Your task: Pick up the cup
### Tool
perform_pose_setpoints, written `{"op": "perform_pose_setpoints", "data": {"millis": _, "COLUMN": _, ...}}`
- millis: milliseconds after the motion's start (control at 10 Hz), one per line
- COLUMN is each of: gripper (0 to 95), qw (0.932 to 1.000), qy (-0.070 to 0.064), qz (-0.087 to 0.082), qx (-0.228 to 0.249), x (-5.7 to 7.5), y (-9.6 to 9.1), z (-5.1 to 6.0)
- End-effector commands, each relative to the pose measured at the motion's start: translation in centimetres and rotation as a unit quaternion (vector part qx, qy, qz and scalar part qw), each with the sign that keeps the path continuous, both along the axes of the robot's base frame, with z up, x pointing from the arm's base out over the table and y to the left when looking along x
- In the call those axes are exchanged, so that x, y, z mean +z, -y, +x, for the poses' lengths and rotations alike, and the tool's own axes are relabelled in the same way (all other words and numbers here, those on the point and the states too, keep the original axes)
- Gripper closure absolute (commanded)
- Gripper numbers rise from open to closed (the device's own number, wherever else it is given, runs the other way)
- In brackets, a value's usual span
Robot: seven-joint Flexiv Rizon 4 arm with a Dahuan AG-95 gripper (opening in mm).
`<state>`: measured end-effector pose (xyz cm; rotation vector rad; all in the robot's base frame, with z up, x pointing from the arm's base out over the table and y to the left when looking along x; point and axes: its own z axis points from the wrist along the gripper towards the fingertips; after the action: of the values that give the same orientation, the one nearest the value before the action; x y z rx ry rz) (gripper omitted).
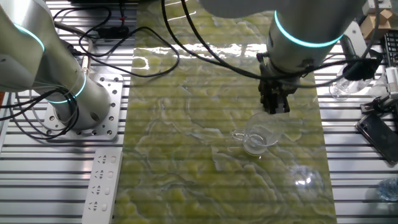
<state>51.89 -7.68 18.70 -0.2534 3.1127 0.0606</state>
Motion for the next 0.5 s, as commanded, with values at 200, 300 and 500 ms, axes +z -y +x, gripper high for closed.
{"op": "perform_pose_setpoints", "data": {"millis": 200, "gripper": 38.0, "qw": 0.9992, "qy": 0.004, "qz": -0.014, "qx": 0.038, "x": 0.03, "y": 0.04, "z": -0.18}}
{"op": "perform_pose_setpoints", "data": {"millis": 300, "gripper": 38.0, "qw": 0.9985, "qy": 0.007, "qz": -0.018, "qx": 0.051, "x": 0.04, "y": 0.05, "z": -0.18}}
{"op": "perform_pose_setpoints", "data": {"millis": 500, "gripper": 0.0, "qw": 0.9986, "qy": 0.008, "qz": -0.021, "qx": 0.048, "x": 0.05, "y": 0.05, "z": -0.21}}
